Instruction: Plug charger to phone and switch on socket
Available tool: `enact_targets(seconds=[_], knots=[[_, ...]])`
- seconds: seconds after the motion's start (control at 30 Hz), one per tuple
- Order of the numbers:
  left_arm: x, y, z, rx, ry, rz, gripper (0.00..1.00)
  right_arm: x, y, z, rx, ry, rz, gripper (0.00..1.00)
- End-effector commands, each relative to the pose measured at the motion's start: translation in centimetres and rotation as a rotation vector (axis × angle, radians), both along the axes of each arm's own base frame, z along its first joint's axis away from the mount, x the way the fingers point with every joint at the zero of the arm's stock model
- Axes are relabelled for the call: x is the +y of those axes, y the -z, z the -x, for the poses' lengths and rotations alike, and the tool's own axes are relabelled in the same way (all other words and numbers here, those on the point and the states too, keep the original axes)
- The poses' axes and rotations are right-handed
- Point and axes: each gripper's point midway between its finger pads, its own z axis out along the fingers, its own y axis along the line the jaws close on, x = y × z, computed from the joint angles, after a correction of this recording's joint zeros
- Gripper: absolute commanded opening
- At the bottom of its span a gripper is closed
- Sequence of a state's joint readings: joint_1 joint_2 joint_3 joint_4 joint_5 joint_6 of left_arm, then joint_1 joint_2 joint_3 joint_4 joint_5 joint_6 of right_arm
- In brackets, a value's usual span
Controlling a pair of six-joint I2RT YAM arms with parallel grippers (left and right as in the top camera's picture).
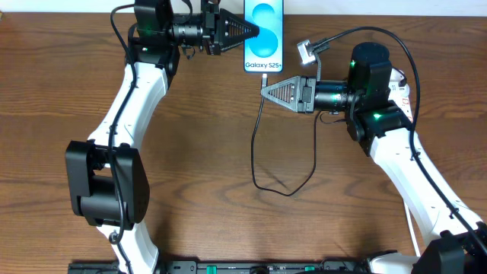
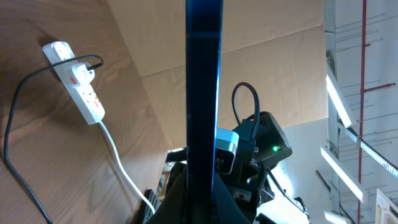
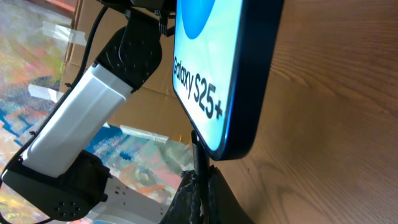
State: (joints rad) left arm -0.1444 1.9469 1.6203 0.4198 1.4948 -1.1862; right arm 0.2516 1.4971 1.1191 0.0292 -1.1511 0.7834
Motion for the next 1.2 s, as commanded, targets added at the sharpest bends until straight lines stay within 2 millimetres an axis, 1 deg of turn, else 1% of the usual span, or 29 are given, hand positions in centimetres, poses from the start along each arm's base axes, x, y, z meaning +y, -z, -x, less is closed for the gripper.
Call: enact_targets(seconds=[0.0,0.57,0.83,1.17], knots=[[0.09,-1.26,0.73,-0.036,0.023,0.005,0.07,-0.04,-0.93,-0.02,-0.017,0.003,-0.009,0.01],[0.09,-1.26,0.73,-0.036,0.023,0.005,0.07,-0.08,-0.85,-0.27,0.012,0.022,-0.009,0.01],[0.09,-1.26,0.73,-0.036,0.023,0.005,0.07,0.46,-0.91,-0.06,0.003,0.016,-0.008,0.01],[0.09,-1.26,0.73,-0.036,0.023,0.005,0.07,0.49,-1.20,-0.13,-0.005,0.016,-0.015,0.01]])
